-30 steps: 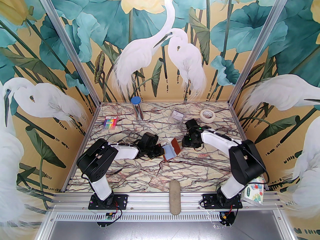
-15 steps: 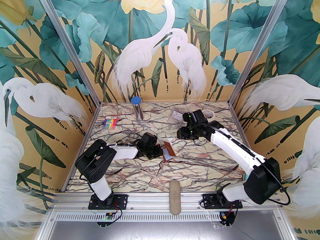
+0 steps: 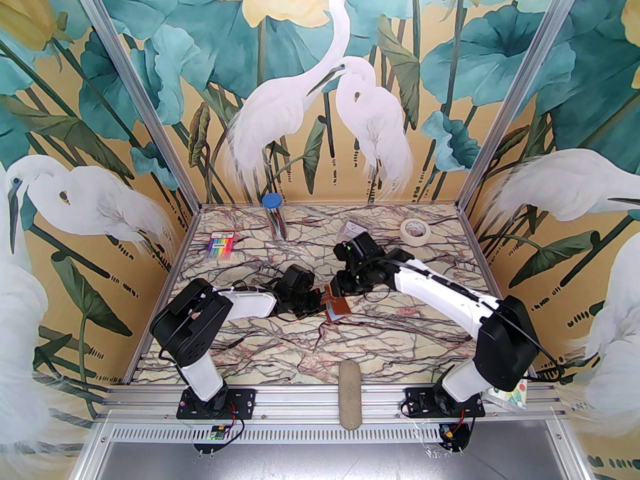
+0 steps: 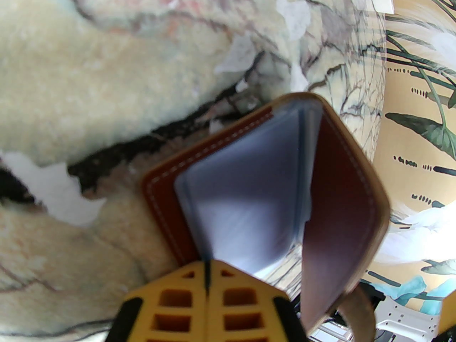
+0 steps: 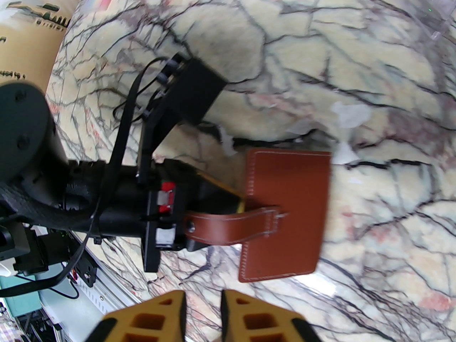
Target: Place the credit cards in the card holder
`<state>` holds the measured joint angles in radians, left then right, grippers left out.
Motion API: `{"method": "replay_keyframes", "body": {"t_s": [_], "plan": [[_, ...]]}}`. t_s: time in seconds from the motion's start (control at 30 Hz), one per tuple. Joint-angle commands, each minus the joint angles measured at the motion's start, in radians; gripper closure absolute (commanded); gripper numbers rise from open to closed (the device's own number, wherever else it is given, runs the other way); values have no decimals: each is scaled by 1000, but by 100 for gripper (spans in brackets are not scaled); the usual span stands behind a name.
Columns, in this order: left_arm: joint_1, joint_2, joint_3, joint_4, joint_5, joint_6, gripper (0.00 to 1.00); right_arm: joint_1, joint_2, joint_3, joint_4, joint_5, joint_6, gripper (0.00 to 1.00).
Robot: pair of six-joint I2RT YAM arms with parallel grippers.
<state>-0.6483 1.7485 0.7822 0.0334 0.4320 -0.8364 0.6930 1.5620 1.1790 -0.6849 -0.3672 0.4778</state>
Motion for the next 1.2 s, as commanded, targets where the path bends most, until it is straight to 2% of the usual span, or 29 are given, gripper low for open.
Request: {"method": "replay_keyframes", "body": {"t_s": [0.0,0.1,0.23,0.27,0.43,0.7,0.87,1.17], "plan": [[-6,1,17,-27,-19,19,94,48,-5,-48,33,67,9,65],[-6,2,15,-27,-19,20,94,81,-6,-59,4,227,-5,46],[-5,6,12,-20,-18,16,94,89,10,-67,11,246,-21,23],[-5,7,11,-18,-18,17,94,93,26,-63,9,243,-31,21],[-6,6,5,-12,-19,11,94,97,113,-25,-54,293,-45,19],[-5,9,-1,-3,-16,11,95,97,165,-21,-36,295,-42,19],[-7,10,-4,-1,-18,11,95,97,200,13,-59,346,-24,19],[-5,12,-15,6,-18,11,95,72,180,65,-112,450,11,23]]}}
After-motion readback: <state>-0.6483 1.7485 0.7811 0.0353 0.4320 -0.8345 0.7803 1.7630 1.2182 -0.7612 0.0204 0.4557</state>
